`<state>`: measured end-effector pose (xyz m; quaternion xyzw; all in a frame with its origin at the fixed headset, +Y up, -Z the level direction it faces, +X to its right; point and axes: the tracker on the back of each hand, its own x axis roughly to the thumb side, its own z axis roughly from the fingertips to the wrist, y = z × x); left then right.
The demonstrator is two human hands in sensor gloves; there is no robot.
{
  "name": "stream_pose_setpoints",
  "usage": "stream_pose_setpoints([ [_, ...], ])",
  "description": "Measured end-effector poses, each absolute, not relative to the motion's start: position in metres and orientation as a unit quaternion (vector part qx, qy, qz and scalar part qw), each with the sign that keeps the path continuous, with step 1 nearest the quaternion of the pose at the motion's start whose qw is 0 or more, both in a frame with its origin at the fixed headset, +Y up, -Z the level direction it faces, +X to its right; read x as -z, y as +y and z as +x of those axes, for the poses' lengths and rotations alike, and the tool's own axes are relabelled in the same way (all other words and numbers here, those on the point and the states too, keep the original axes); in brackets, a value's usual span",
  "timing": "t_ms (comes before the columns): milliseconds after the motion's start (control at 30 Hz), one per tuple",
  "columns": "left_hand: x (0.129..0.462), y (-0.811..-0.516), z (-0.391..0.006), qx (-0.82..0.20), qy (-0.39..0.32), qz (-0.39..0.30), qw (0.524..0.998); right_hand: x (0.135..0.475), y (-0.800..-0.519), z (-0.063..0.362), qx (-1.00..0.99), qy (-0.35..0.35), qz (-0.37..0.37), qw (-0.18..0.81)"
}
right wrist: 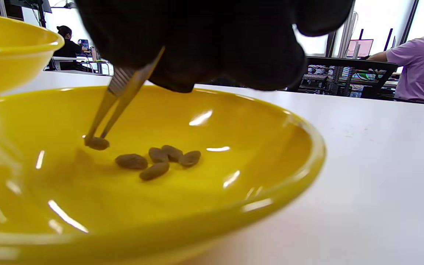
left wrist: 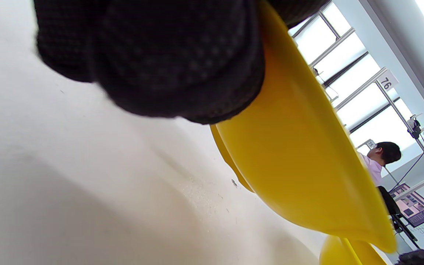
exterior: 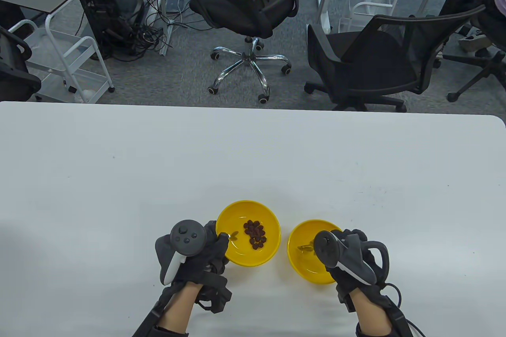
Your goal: Pick raisins with tweezers into bowl
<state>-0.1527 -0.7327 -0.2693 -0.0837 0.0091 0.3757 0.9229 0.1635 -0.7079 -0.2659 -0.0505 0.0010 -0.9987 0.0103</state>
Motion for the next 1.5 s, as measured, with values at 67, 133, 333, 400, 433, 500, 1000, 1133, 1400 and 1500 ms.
stream_pose_setpoints([
  [67, 0.269, -0.733, -0.153, -0.376, 0.009, -0.084, 0.923, 0.266, -0.708, 0.163, 0.999, 0.001, -0.052, 0.01],
  [133, 0.269, -0.733, -0.152, -0.376, 0.008, -0.085, 0.923, 0.265, -0.708, 0.163, 0.999, -0.001, -0.051, 0.013],
  [333, 0.269, -0.733, -0.152, -0.376, 0.008, -0.084, 0.923, 0.265, -0.708, 0.165, 0.999, 0.002, -0.047, 0.009],
  [400, 0.269, -0.733, -0.152, -0.375, 0.008, -0.085, 0.923, 0.265, -0.706, 0.166, 0.999, 0.008, -0.044, 0.004],
  [433, 0.269, -0.733, -0.152, -0.375, 0.008, -0.085, 0.923, 0.264, -0.705, 0.167, 0.999, 0.009, -0.043, 0.001],
  [500, 0.269, -0.733, -0.152, -0.375, 0.008, -0.083, 0.923, 0.264, -0.702, 0.169, 0.999, 0.019, -0.039, -0.005],
  [1000, 0.268, -0.733, -0.15, -0.39, -0.005, -0.083, 0.917, 0.251, -0.684, 0.165, 0.984, 0.15, -0.05, -0.084],
  [1133, 0.268, -0.734, -0.149, -0.394, -0.007, -0.085, 0.915, 0.245, -0.682, 0.152, 0.975, 0.17, -0.079, -0.119],
  [1400, 0.267, -0.734, -0.147, -0.396, -0.01, -0.087, 0.914, 0.239, -0.69, 0.114, 0.974, 0.161, -0.133, -0.093],
  [1500, 0.267, -0.734, -0.146, -0.396, -0.011, -0.088, 0.914, 0.24, -0.695, 0.102, 0.974, 0.155, -0.145, -0.076],
])
